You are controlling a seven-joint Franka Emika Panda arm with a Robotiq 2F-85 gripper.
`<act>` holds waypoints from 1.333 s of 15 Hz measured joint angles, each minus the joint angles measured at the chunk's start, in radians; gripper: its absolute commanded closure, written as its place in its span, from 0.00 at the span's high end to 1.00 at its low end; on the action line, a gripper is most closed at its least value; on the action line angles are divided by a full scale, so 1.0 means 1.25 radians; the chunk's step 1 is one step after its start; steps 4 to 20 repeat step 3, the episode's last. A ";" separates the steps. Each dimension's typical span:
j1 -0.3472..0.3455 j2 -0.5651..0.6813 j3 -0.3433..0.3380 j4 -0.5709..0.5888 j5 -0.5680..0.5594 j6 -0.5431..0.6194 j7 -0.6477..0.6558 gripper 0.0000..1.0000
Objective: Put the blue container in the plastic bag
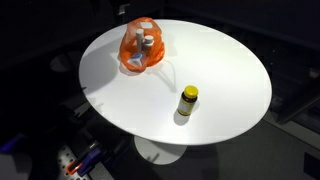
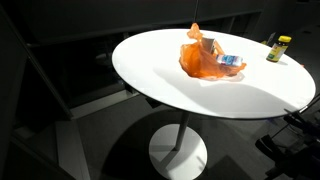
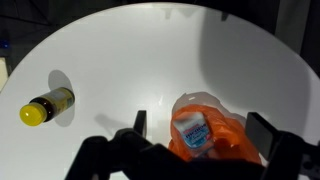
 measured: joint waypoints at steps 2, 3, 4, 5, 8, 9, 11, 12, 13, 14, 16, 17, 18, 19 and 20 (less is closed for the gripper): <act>0.000 0.003 0.001 0.000 0.000 0.000 0.000 1.00; 0.000 0.005 0.001 0.000 0.000 0.001 0.000 1.00; 0.000 0.005 0.001 0.000 0.000 0.001 0.000 1.00; 0.000 0.005 0.001 0.000 0.000 0.001 0.000 1.00; 0.000 0.005 0.001 0.000 0.000 0.001 0.000 1.00; 0.000 0.005 0.001 0.000 0.000 0.001 0.000 1.00; 0.000 0.005 0.001 0.000 0.000 0.001 0.000 1.00; 0.000 0.005 0.001 0.000 0.000 0.001 0.000 1.00; 0.000 0.005 0.001 0.000 0.000 0.001 0.000 1.00; 0.000 0.005 0.001 0.000 0.000 0.001 0.000 1.00; 0.000 0.005 0.001 0.000 0.000 0.001 0.000 1.00; 0.000 0.005 0.001 0.000 0.000 0.001 0.000 1.00; 0.000 0.005 0.001 0.000 0.000 0.001 0.000 1.00; 0.000 0.005 0.001 0.000 0.000 0.001 0.000 1.00; 0.000 0.005 0.001 0.000 0.000 0.001 0.000 1.00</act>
